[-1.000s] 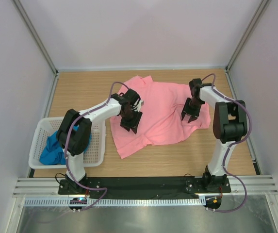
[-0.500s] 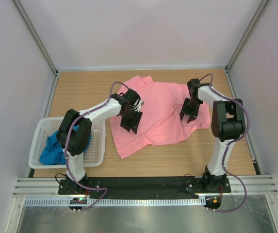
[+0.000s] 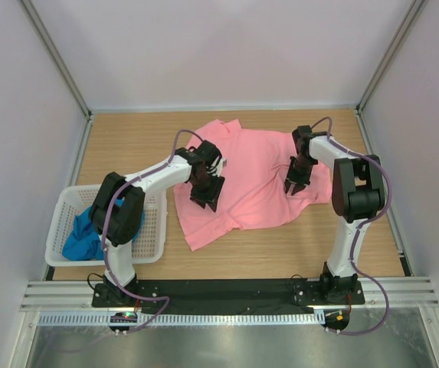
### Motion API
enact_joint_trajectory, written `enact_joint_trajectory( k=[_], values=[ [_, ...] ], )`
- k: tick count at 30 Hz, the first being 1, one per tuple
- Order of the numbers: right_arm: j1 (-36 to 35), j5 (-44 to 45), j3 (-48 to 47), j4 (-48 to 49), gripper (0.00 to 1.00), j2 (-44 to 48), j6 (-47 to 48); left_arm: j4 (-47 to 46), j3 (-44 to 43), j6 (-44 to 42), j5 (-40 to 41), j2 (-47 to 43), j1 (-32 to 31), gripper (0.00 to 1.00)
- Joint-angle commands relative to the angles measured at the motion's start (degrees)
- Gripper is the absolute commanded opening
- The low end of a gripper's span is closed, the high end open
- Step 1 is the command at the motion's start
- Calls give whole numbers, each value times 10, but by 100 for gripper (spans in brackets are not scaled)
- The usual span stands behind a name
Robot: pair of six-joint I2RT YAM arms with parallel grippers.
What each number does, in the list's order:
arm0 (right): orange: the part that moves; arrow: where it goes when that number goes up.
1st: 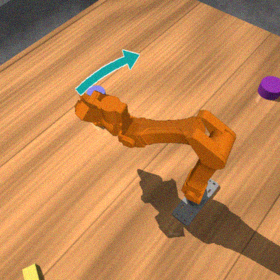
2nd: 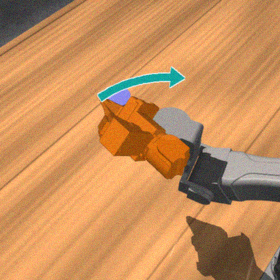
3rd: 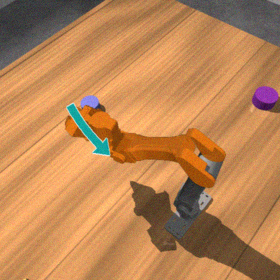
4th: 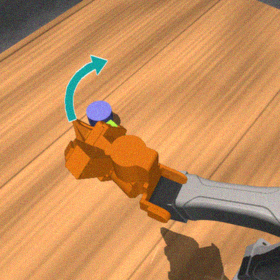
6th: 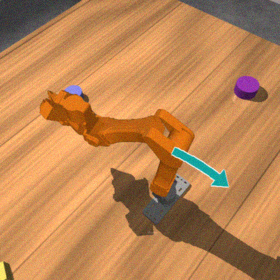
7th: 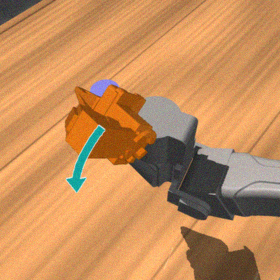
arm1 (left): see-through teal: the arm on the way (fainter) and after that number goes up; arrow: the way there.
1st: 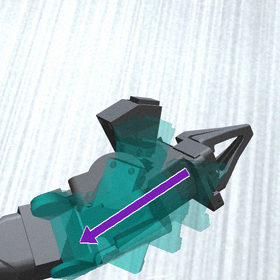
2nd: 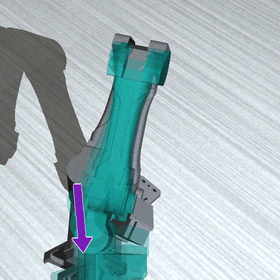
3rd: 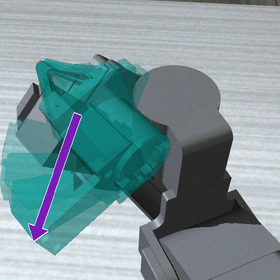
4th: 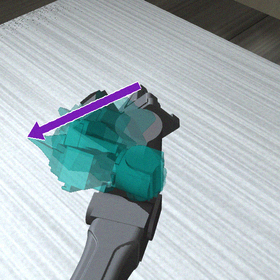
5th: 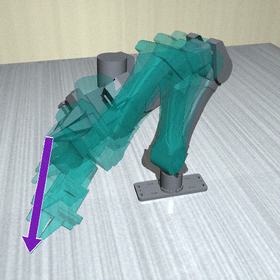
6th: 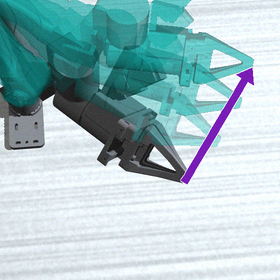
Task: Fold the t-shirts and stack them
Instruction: Flatten the tshirt out
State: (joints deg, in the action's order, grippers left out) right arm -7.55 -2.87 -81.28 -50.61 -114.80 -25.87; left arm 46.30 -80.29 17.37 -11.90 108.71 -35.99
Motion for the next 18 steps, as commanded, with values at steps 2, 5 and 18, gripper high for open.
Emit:
enact_joint_trajectory(
  k=[2,5,18],
  values=[
    [-4,9,-8,-5,25,-4,12,10,-2,11,-13,-11,2,45],
    [-4,17,-14,-13,22,5,16,8,10,23,-13,-23,2,45],
    [0,72,-13,-65,1,106,46,1,87,136,15,-102,-15,51]
  ],
)
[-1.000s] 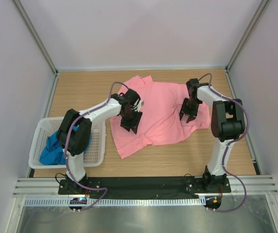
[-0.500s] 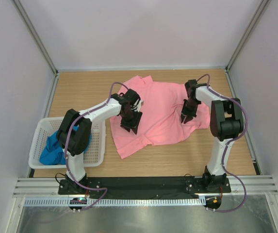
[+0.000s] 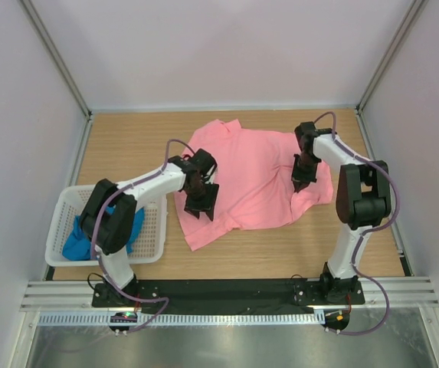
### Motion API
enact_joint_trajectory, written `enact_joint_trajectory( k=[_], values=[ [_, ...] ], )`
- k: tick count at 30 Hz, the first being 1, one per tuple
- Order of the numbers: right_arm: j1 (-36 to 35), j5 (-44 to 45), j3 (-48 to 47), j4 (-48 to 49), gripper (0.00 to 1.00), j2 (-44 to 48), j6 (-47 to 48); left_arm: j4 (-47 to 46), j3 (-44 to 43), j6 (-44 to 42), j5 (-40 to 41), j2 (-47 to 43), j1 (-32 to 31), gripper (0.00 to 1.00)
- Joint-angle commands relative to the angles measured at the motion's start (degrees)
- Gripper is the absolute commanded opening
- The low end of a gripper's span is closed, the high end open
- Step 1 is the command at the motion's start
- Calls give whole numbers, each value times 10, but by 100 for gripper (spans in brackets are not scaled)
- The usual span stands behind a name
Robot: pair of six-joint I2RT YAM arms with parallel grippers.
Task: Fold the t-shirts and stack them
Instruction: Flatten the tshirt out
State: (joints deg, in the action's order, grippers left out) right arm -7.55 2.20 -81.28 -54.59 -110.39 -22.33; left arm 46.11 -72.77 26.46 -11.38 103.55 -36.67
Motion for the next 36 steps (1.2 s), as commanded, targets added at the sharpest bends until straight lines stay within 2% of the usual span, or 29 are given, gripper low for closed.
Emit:
enact_joint_trajectory(
  k=[1,5,9,13,16,19,27,36],
  values=[
    [0,17,-2,-24,1,82,8,5,25,59,27,-60,-10,52],
    [0,-15,29,-26,1,129,-1,24,60,89,71,-96,-10,49],
    [-1,-50,54,-23,1,167,-3,18,107,110,81,-131,-10,45],
    [-2,-60,80,-20,1,183,2,21,127,109,100,-134,-10,45],
    [-4,-69,89,-17,1,191,3,25,136,115,103,-136,-10,38],
    [-8,-69,91,-16,1,194,5,15,155,125,100,-139,-13,37],
    [-14,-71,94,-13,1,192,8,15,149,120,130,-99,-18,38],
    [-14,-68,98,-12,1,198,11,0,138,105,128,-60,-18,37]
  ],
)
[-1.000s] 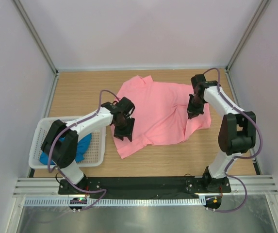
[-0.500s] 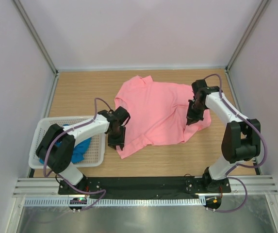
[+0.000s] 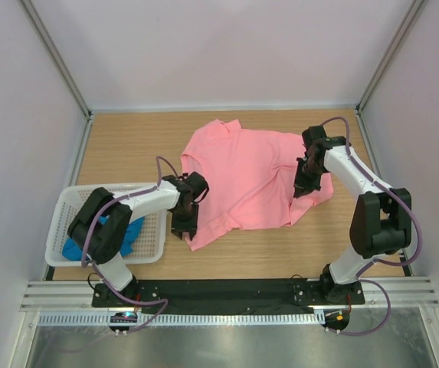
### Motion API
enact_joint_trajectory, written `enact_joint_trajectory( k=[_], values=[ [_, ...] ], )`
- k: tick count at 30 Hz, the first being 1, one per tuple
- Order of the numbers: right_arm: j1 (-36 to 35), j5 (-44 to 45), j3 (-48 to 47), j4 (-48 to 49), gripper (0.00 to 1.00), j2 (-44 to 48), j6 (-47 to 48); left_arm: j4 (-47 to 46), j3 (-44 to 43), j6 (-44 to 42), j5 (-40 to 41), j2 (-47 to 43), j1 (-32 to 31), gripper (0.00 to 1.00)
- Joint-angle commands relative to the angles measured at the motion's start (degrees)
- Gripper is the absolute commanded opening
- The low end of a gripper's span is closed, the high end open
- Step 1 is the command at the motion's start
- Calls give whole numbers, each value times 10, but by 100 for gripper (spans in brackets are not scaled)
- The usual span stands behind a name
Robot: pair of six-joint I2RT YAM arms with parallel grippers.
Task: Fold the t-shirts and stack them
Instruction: Flatten the tshirt out
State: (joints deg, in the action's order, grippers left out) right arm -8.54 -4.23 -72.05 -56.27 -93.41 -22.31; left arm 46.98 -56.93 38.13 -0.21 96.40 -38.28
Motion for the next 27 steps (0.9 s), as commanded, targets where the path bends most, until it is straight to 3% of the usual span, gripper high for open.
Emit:
enact_joint_trajectory(
  k=[1,11,19,27],
  values=[
    [-4,-3,6,4,1,29,10,-8,-21,-13,16,14,-2,37],
    [-4,5,4,3,1,30,12,-10,-10,-7,5,-7,-2,25],
    [-3,7,9,5,1,31,9,7,-22,-3,6,-18,-8,24],
    [-4,10,16,3,1,38,9,6,-25,-4,7,-12,-16,13]
  ],
)
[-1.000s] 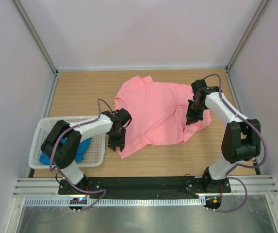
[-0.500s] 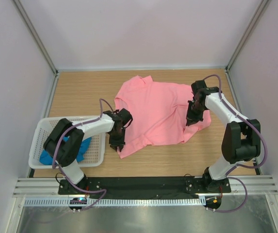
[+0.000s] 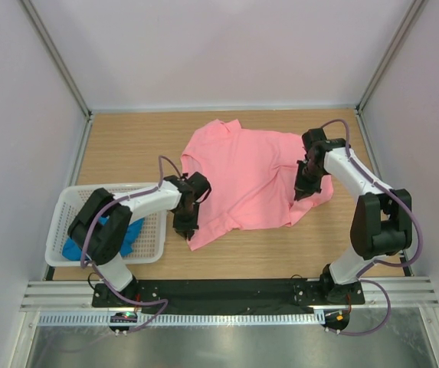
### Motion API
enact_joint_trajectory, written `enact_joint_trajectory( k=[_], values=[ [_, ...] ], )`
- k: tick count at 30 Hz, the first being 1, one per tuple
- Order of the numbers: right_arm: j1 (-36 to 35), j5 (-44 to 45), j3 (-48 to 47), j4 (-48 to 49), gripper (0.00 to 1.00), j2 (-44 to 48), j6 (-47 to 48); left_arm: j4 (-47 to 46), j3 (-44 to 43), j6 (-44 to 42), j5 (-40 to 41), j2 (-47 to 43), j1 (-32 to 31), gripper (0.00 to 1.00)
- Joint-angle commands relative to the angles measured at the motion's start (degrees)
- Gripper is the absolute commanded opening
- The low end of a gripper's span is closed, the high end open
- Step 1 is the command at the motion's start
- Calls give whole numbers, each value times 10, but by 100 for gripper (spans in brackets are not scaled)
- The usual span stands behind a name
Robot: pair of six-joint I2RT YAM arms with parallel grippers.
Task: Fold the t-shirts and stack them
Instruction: Flatten the tshirt out
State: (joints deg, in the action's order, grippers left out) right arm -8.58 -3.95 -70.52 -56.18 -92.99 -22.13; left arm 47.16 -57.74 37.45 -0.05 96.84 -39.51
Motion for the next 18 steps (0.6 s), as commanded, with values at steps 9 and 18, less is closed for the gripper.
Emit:
enact_joint_trajectory(
  k=[9,18],
  values=[
    [-4,19,-6,-11,1,43,-1,50,-48,0,21,-45,-13,0],
    [7,112,-33,-42,1,69,-34,105,-157,-30,79,-139,-17,0]
  ],
)
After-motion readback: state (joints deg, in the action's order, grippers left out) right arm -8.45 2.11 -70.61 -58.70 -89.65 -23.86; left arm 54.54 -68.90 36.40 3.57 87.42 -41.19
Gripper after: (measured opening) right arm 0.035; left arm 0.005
